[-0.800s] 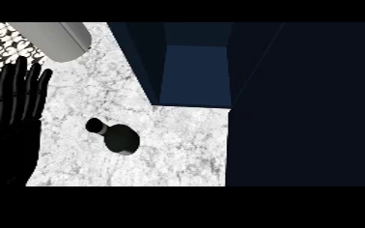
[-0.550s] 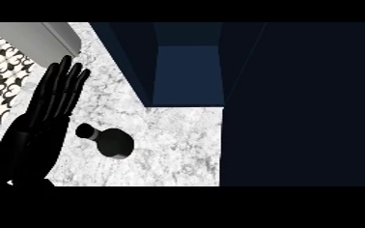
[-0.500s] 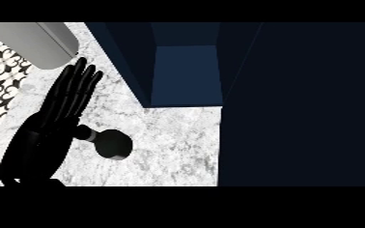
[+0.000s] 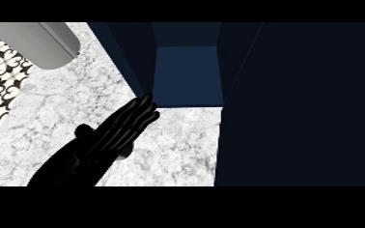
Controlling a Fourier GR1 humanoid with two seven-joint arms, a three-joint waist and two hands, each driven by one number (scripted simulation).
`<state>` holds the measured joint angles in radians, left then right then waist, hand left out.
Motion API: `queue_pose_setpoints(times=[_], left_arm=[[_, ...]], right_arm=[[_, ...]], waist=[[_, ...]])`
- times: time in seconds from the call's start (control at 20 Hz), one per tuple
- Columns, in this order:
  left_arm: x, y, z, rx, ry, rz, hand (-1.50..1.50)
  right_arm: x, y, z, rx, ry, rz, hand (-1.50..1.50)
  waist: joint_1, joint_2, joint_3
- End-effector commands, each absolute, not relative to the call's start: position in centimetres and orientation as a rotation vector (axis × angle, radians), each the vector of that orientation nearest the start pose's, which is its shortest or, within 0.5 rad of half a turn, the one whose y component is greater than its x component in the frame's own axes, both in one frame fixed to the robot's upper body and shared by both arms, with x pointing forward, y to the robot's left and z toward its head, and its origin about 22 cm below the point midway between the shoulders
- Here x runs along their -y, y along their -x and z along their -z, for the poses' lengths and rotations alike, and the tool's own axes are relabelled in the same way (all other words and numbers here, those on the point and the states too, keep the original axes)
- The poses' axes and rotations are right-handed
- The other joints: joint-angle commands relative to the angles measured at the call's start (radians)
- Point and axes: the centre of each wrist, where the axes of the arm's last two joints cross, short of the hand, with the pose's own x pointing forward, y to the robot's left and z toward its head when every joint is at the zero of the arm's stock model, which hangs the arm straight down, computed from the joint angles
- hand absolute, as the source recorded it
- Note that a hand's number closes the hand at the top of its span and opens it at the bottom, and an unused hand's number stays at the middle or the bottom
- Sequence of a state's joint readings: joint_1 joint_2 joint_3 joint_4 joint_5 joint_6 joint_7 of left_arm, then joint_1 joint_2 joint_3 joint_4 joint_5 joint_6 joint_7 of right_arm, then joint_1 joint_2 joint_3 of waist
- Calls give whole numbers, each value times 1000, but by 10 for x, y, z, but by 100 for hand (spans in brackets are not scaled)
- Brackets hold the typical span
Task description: Pick up the wine, place it into the cabinet and close the cabinet
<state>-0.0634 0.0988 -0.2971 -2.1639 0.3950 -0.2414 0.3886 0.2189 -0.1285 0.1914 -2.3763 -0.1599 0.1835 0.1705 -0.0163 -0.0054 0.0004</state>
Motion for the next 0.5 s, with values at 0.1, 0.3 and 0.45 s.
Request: queue_pose_setpoints(times=[0.1,0.3,0.45], left_arm=[[-165,-162,-172,1670,775,459,-150],[-166,-137,-198,1659,805,474,-150],[-170,-141,-201,1658,773,468,-150]], right_arm=[[219,-105,-169,1972,-332,-285,-150],[211,-113,-176,1941,-350,-282,-150],[208,-98,-193,1957,-348,-285,-150]], waist=[[9,1,0],[16,2,0],[16,1,-1]])
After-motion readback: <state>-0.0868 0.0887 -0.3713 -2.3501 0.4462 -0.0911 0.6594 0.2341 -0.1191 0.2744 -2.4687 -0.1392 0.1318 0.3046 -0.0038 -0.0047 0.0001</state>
